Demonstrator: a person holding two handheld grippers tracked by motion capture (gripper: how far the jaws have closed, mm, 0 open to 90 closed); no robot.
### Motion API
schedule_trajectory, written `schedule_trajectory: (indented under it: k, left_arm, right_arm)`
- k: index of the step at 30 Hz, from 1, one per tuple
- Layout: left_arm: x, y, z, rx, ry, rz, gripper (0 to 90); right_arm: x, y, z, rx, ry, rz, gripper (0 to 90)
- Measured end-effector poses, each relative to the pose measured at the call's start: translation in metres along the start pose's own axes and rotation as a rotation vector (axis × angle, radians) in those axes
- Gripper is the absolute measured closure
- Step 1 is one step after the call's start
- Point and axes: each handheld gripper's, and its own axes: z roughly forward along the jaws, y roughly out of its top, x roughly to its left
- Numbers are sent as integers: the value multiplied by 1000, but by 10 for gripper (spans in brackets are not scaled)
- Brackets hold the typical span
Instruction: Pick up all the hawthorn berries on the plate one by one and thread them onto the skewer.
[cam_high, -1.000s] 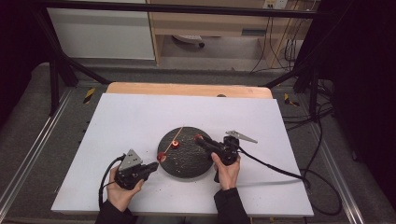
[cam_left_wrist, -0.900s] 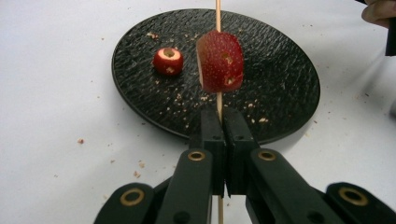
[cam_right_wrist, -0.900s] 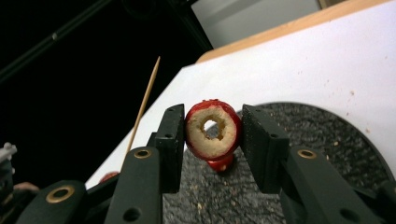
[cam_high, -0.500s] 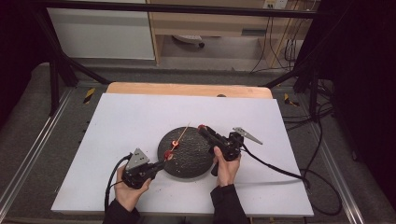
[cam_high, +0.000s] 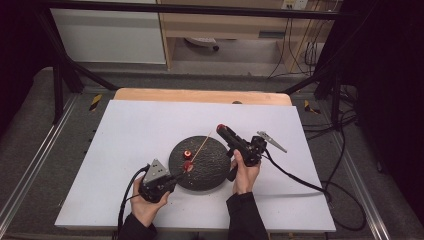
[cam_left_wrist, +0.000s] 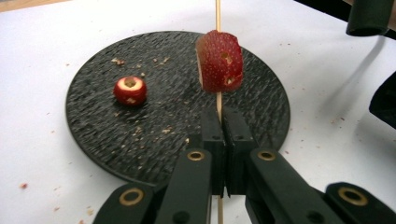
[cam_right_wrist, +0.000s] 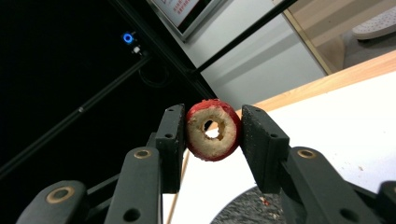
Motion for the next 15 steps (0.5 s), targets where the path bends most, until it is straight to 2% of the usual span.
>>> schedule_trajectory:
  k: [9,15]
  left_arm:
    - [-10,2,5,-16,-17,15,884]
    - [-15,3,7,-28,-27,23,884]
  right_arm:
    - [2,9,-2,-52,18,23,618]
    - [2,10,-2,-68,30,40,618]
